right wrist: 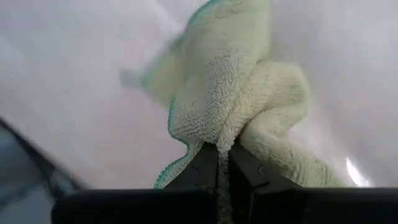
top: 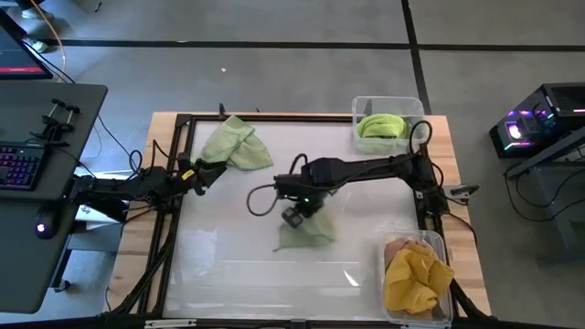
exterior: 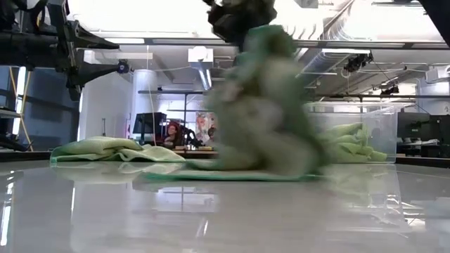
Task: Sort towels by color in basket
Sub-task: Put the bottom light green towel into the top transparent bin
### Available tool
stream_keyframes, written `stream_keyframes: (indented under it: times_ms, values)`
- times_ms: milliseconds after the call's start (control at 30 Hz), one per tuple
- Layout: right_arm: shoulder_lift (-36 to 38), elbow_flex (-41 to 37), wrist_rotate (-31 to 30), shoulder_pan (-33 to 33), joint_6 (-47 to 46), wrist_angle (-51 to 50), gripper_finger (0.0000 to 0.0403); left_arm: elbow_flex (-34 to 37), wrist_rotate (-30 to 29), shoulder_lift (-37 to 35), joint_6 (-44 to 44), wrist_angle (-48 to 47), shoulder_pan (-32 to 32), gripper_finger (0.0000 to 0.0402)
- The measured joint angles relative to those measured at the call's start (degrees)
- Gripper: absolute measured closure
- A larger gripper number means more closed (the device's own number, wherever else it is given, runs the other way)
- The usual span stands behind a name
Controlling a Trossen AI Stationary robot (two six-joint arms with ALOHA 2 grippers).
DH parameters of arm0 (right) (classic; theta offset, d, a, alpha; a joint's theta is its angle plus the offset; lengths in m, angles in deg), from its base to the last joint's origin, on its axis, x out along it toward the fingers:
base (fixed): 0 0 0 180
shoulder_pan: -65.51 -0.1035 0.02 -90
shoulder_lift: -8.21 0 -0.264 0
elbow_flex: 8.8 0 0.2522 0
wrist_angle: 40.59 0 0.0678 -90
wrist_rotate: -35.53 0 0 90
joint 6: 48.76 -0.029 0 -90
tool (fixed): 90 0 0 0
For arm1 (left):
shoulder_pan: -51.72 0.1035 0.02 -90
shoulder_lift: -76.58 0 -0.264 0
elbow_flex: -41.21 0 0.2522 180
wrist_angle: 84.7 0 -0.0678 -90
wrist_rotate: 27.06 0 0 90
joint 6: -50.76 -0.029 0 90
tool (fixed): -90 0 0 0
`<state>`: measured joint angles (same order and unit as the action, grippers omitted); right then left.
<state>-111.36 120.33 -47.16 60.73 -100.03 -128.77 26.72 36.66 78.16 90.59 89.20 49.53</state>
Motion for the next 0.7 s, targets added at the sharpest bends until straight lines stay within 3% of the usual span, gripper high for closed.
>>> stream_keyframes:
  times_ms: [133, 400, 500, 700]
  values:
    - [-0.02, 0.02, -8.43, 0.09, 3.53, 8.51, 0.0394, 0.0, 0.0, 0.0, 0.0, -0.02, 0.0, 0.0207]
    - [-1.38, 0.07, -15.81, 0.03, 6.73, 11.9, 0.0387, 0.0, -0.04, 0.0, 0.0, -0.05, 0.0, 0.0207]
    - [-1.69, 0.07, -16.2, 0.08, 7.33, 7.9, 0.0365, 0.0, -0.2, 0.0, 0.0, -0.04, 0.0, 0.0207]
    - [0.66, 0.07, -15.13, 0.03, 0.23, -15.65, 0.033, 0.0, -0.2, 0.0, 0.0, -0.07, 0.02, 0.0207]
